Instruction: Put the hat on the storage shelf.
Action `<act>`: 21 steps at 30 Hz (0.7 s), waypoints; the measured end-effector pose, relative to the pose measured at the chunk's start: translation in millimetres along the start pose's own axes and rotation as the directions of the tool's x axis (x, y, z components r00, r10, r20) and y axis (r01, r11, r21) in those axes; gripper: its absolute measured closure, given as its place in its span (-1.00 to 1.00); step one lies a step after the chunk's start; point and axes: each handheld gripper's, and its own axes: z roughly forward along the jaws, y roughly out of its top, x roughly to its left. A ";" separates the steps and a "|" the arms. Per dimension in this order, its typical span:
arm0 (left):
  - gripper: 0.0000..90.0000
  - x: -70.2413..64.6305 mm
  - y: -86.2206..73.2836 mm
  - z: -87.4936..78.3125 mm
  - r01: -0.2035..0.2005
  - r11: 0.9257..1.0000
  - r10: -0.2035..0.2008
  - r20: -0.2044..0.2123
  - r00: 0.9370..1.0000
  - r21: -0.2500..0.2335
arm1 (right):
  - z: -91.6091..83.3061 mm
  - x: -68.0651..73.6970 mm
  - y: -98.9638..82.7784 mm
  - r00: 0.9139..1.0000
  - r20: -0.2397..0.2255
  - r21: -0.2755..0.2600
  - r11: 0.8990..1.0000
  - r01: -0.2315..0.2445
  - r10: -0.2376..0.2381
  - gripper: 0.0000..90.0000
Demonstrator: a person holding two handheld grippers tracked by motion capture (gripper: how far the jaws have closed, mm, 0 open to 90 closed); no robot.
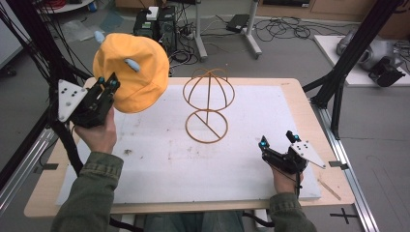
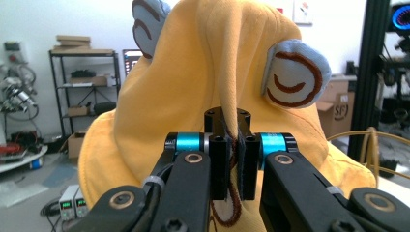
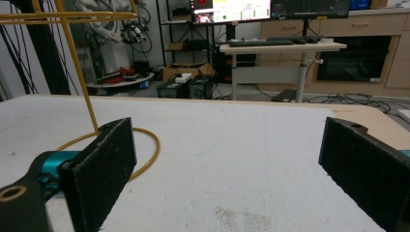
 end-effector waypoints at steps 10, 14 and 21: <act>0.93 -59.1 38.1 58.5 -0.030 0.999 0.022 0.199 0.980 0.034 | 0.7 3.1 0.3 1.000 -0.006 -0.005 1.000 0.018 -0.018 -0.87; 0.93 -84.2 43.1 86.1 -0.038 0.998 0.025 0.253 0.967 0.047 | 1.1 2.1 0.5 1.000 -0.009 -0.008 1.000 0.028 -0.028 -0.87; 0.93 -111.8 33.0 126.0 -0.030 0.989 -0.022 0.343 0.939 0.145 | -0.5 -0.1 0.7 0.999 -0.010 -0.014 0.999 0.035 -0.035 -0.87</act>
